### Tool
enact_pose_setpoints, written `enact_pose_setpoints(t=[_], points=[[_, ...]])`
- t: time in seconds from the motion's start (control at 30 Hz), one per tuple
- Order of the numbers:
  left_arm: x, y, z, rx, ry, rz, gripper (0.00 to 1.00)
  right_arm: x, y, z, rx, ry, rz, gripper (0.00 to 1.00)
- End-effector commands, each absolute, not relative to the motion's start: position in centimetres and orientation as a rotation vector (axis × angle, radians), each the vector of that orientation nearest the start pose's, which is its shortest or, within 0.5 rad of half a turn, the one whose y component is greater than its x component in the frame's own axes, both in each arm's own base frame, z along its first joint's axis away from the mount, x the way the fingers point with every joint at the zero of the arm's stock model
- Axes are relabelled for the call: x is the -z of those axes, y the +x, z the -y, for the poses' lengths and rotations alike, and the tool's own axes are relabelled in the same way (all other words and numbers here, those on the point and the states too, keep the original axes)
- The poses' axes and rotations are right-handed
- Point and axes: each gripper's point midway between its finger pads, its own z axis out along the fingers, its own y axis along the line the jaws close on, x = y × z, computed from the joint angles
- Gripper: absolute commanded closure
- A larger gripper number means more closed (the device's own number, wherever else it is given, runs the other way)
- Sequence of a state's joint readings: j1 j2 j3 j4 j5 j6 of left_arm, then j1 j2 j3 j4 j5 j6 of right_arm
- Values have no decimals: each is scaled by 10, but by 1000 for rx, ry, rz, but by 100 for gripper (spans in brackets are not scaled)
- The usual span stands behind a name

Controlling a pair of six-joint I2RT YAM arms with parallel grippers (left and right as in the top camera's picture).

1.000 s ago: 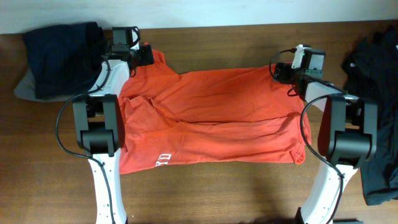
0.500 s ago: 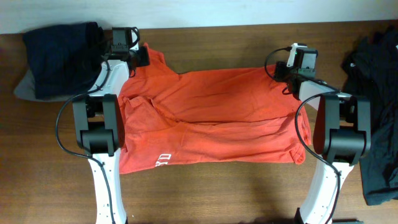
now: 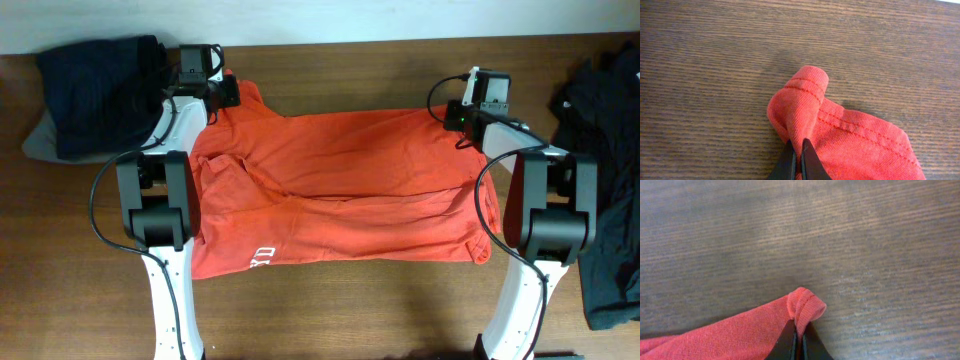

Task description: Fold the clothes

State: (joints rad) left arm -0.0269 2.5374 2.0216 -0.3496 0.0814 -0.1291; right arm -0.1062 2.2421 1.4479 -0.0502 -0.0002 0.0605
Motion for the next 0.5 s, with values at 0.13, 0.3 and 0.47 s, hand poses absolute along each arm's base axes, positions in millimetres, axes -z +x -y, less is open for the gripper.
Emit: enact_pose_setpoints(t=[0.13,0.3,0.47], points=[[-44,627,31,153,-19,-2449,99,-36,552,55,15,204,-2436,96],[-72,611,31,152,-21,-2481,99,-63,543,54,-8,272,-2445,96],[-90,599,26,122,-33,-2504,99,-92,534,55,6,276,-2432,96]])
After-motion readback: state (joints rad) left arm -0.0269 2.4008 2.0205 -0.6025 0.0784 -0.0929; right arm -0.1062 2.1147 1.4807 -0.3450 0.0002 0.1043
